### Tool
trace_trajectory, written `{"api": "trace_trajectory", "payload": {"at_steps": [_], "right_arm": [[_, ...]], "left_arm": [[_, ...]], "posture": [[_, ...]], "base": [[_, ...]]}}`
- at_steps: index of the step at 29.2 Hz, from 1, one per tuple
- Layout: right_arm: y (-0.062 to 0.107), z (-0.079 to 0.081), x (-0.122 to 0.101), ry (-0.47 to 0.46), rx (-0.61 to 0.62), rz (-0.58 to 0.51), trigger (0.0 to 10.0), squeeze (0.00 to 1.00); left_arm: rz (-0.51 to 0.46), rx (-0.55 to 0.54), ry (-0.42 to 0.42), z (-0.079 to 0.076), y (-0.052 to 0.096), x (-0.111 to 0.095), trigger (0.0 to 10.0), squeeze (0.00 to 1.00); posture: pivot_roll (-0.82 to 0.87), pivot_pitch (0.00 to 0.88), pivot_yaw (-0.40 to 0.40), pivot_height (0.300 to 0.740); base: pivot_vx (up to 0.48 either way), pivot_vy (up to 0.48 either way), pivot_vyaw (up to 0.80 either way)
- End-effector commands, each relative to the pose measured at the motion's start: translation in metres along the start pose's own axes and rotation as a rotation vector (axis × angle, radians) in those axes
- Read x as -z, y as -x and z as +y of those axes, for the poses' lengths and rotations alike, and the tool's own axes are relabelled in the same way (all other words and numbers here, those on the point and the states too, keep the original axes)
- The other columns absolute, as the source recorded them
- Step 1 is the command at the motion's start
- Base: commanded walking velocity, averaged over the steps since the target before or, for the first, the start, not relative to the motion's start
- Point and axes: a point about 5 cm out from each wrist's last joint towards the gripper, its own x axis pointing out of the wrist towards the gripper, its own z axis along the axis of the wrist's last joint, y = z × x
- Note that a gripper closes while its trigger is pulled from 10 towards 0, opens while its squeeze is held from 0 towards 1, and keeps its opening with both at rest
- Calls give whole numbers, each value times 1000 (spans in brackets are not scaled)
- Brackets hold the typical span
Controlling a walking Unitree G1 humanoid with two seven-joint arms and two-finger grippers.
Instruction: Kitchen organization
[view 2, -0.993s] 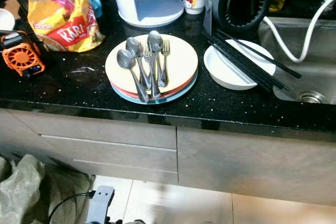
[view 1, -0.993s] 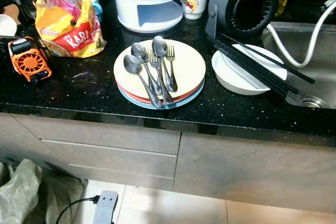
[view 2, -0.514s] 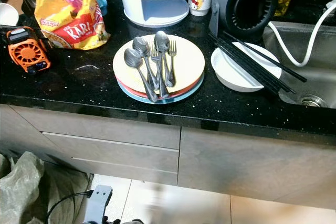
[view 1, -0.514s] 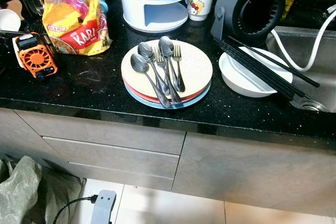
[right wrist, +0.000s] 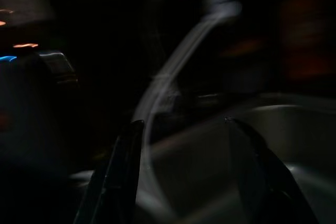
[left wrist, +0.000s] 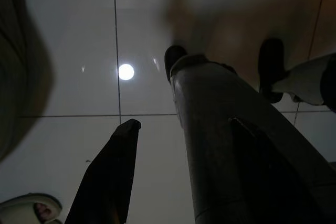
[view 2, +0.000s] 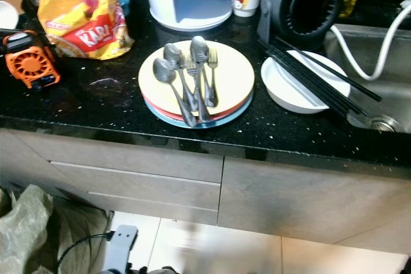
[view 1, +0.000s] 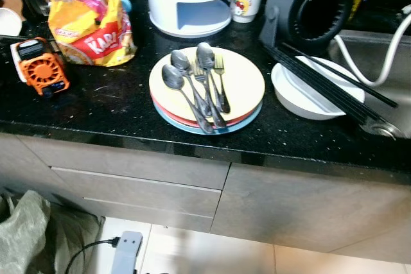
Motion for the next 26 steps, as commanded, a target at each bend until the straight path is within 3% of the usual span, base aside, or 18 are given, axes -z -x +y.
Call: {"api": "trace_trajectory", "payload": {"at_steps": [1,4,5,6,7,9,12,18,26], "right_arm": [[-1,8,-4,-59,-68,3,10000,0],[0,51,-12,-292,-342,-16,10000,0],[0,51,-12,-292,-342,-16,10000,0],[8,75,-11,-355,-502,-18,10000,0],[8,75,-11,-355,-502,-18,10000,0],[19,98,-6,-375,-658,-2,10000,0],[31,119,-2,-409,-797,22,10000,0],[33,135,-5,-453,-882,31,10000,0],[35,139,-6,-455,-905,31,10000,0]], "left_arm": [[70,22,13,-6,1,20,10000,0],[72,24,21,-6,1,21,10000,0],[72,24,21,-6,1,21,10000,0],[71,28,35,-7,1,22,10000,0],[71,28,35,-7,1,22,10000,0],[68,26,45,-6,1,22,10000,0],[67,19,43,-6,1,22,10000,0],[62,12,48,-5,1,22,10000,0],[64,13,55,-5,1,22,10000,0]], "posture": [[34,136,10,740],[39,140,2,740],[39,140,2,740],[42,140,1,740],[42,140,1,740],[50,139,3,740],[53,138,2,740],[61,136,1,740],[63,139,-3,740]], "base": [[0,0,0],[0,0,0],[0,0,0],[0,-262,0],[0,-262,0],[0,-270,0],[0,-281,0],[0,-318,0],[0,-343,0]]}}
